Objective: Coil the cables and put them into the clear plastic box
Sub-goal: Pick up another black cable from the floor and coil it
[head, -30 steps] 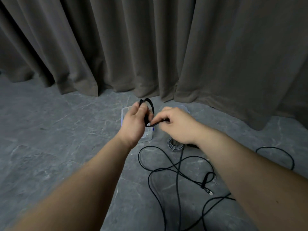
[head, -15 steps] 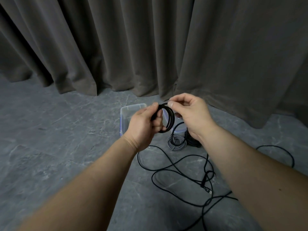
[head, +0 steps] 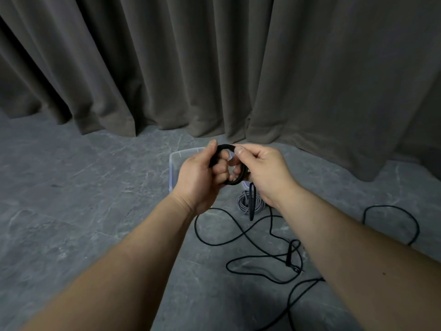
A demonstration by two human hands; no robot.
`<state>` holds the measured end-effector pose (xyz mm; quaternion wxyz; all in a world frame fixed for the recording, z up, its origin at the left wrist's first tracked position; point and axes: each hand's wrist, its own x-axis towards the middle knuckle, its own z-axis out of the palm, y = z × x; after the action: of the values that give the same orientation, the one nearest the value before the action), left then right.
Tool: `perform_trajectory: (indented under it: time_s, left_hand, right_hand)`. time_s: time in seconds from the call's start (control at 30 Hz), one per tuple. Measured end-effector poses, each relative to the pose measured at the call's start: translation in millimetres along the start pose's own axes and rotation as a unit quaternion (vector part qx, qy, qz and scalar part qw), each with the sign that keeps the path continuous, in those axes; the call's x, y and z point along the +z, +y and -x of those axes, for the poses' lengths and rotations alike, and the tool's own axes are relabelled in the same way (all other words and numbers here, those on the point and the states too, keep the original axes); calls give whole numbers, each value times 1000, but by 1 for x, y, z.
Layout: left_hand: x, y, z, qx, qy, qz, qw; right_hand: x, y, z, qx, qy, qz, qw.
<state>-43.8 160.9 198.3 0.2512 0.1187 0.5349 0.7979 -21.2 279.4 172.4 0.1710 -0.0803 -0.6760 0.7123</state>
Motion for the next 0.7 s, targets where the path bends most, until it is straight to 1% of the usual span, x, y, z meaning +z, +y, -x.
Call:
perform_trajectory:
  time_s: [0.03,0.1,0.17,0.3,0.4,0.53,0.57,0.63,0.7]
  left_hand:
    - [-3,0,-1,0,4,-9,1000]
    - [-9,1,-5,6,27,-15,1000]
    - [-14,1,-9,21,56,0,998]
    - [-23,6,-14,55,104,38,992]
    - [-31,7,-17,72,128,37,988]
    - [-31,-2,-18,90,138,-5,986]
    - [-30,-4,-18,89,140,-16,986]
    - [-25,-7,-14,80,137,-27,987]
    - [-18,-6,-10,70,111,-25,991]
  right_hand:
    - [-1,-1,1,1,-6,12,1000]
    - [-2,-1,0,3,-16,76,997]
    - [-3,3,-1,21,-26,130,991]
    - [-11,6,1,69,-62,160,983]
    - [-13,6,4,68,-92,119,986]
    - [-7,-1,3,45,-54,-14,997]
    - [-5,-4,2,33,-46,-29,998]
    - [-2,-9,1,17,-30,-29,999]
    - [0,-8,1,13,-10,-10,1000]
